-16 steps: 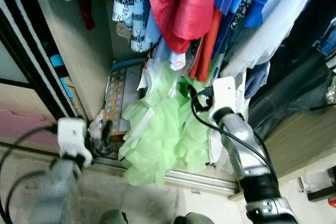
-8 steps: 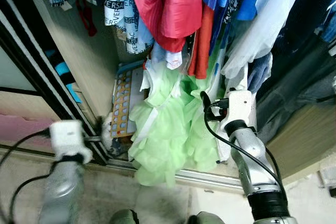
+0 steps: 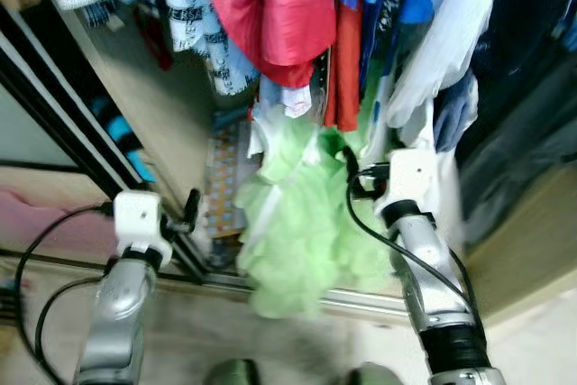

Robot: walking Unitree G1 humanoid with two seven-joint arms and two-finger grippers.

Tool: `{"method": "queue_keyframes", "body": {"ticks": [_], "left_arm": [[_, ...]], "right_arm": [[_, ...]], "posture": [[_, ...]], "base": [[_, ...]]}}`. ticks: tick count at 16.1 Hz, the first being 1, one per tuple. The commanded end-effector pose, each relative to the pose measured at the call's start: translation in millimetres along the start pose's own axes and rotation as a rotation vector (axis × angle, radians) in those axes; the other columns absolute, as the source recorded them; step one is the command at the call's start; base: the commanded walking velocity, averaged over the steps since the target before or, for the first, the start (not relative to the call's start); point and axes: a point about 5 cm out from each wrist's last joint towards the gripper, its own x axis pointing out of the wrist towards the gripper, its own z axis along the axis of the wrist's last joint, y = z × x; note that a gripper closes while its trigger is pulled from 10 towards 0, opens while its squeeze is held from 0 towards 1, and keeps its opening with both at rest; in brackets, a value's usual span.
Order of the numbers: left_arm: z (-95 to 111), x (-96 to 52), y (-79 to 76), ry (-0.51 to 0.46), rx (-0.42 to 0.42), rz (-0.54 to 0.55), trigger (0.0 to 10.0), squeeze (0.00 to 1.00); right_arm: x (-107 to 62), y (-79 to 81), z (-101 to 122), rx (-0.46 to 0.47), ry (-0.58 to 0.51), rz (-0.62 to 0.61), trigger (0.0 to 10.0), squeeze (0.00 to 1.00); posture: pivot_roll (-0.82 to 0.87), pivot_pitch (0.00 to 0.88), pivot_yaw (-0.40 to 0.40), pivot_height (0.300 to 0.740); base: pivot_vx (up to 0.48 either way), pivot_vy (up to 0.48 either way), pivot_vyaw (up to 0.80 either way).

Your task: Clean up the room

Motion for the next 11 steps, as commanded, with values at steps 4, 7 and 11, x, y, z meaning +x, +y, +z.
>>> {"method": "queue_keyframes", "body": {"ticks": [4, 7, 11], "left_arm": [[-1, -1.8, -2.9, 0.005, 0.029, 0.062, 10.0, 0.00], [-11, -20.9, -6.3, 0.026, -0.016, 0.159, 10.0, 0.00], [-21, -40.8, -3.6, 0.056, -0.007, 0.219, 10.0, 0.00]], "right_arm": [[-0.7, 1.9, -2, -0.014, 0.012, 0.030, 10.0, 0.00], [8.2, 9.9, -2, -0.002, 0.040, 0.118, 10.0, 0.00], [13.5, 18.4, 0, 0.006, 0.041, 0.183, 10.0, 0.00]], "posture": [[-0.12, 0.101, 0.079, 0.740], [-0.07, 0.085, -0.012, 0.740], [-0.03, 0.039, -0.053, 0.740]], "base": [[0.000, 0.000, 0.00], [0.000, 0.000, 0.00], [0.000, 0.000, 0.00]]}}
